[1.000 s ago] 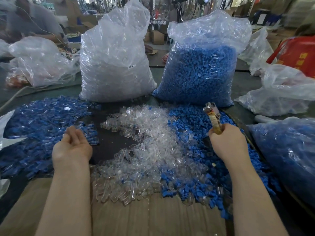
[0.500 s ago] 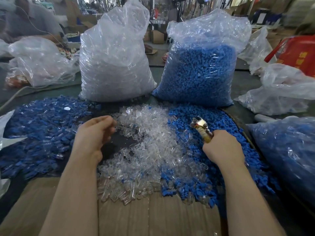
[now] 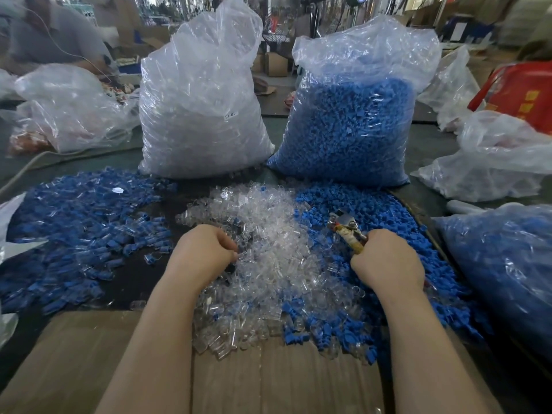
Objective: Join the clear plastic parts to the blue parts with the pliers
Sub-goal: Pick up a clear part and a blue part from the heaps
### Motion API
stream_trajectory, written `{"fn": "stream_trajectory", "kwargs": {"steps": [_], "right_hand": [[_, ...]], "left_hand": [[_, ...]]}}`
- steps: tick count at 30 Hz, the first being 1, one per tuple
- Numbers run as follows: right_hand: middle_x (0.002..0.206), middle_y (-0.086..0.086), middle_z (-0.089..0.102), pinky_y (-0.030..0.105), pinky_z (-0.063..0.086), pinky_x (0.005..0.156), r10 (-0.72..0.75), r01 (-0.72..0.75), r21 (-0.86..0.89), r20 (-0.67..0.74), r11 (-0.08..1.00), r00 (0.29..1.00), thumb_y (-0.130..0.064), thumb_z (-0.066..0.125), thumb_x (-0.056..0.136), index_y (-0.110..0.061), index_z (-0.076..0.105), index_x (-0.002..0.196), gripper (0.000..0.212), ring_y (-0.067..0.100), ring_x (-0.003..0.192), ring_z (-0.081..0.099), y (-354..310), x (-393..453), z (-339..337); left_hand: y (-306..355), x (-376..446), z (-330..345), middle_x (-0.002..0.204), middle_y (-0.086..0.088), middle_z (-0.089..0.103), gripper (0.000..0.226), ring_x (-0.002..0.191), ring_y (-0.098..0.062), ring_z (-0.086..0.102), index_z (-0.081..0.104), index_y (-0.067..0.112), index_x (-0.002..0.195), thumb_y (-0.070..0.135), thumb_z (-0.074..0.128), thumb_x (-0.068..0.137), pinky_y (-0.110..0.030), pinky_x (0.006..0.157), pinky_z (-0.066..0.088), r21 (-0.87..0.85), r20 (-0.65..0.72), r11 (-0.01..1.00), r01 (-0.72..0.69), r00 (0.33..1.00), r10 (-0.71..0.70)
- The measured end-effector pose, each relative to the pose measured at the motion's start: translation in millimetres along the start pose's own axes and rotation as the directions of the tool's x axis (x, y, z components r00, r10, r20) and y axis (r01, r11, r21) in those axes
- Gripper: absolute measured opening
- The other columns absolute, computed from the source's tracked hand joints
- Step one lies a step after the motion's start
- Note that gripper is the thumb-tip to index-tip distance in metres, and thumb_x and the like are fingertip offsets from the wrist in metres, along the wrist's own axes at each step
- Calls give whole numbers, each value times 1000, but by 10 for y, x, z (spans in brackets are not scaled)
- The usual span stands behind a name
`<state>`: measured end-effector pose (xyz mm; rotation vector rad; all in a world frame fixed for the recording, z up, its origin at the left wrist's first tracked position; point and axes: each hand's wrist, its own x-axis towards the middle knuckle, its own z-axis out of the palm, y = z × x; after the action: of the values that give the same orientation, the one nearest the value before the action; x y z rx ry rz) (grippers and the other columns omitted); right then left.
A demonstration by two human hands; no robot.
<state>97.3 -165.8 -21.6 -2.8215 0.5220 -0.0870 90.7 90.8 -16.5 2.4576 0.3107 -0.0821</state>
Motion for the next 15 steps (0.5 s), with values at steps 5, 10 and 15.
{"fn": "stream_trajectory", "kwargs": {"steps": [5,10,15], "right_hand": [[78,4,51,26,28,46,-16,15,-26,-32,1000,999,-23,63,87,-19,43,72,25,19,58,46,22,9,11],[73,3,54,28,29,47,-48,57,123,-76,991,996,-30,59,89,-20,45,78,20,19,60,48,47,57,-8],[64,2,55,29,37,49,-98,105,504,-39,858,994,-33,61,91,-20,55,78,19,19,55,50,17,81,-14]], "left_hand": [[18,-11,-4,70,10,68,18,63,-9,62,68,28,72,16,72,85,-21,51,42,-134,-111,990,-42,993,27],[135,-62,-29,71,0,73,12,71,-20,69,69,22,85,11,69,88,-40,70,59,-458,-118,885,-88,992,38],[272,-108,-41,71,2,72,17,66,-8,66,75,16,92,5,63,94,-24,69,57,-716,-22,694,-70,997,79]]}}
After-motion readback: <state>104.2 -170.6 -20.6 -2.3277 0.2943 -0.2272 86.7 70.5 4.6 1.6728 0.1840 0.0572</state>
